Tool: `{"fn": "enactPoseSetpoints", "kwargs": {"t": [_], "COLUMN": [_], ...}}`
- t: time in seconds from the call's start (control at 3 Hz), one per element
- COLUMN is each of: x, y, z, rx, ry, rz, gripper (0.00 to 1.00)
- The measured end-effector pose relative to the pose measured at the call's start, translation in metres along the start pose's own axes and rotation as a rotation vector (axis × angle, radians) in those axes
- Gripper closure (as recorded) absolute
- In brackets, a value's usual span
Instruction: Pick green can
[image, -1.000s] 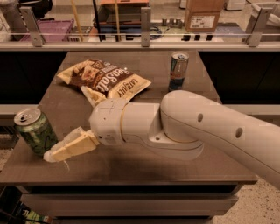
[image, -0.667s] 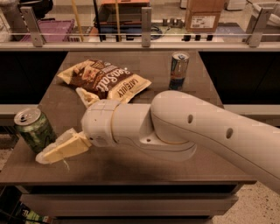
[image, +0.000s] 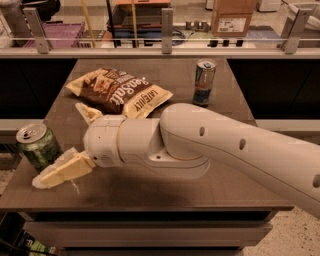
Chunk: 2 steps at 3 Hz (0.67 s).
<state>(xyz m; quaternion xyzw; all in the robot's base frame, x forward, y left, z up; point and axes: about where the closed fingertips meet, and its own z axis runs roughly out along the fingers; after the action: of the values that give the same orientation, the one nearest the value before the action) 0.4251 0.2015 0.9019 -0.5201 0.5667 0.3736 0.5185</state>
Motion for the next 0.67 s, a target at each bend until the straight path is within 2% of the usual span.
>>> {"fn": "enactPoseSetpoints", "kwargs": {"t": [0.67], "x": [0.0018], "y": [0.0003], "z": [0.0150], "rx": [-0.060], "ry": [-0.040], "rz": [0.008], "gripper": [0.00]}}
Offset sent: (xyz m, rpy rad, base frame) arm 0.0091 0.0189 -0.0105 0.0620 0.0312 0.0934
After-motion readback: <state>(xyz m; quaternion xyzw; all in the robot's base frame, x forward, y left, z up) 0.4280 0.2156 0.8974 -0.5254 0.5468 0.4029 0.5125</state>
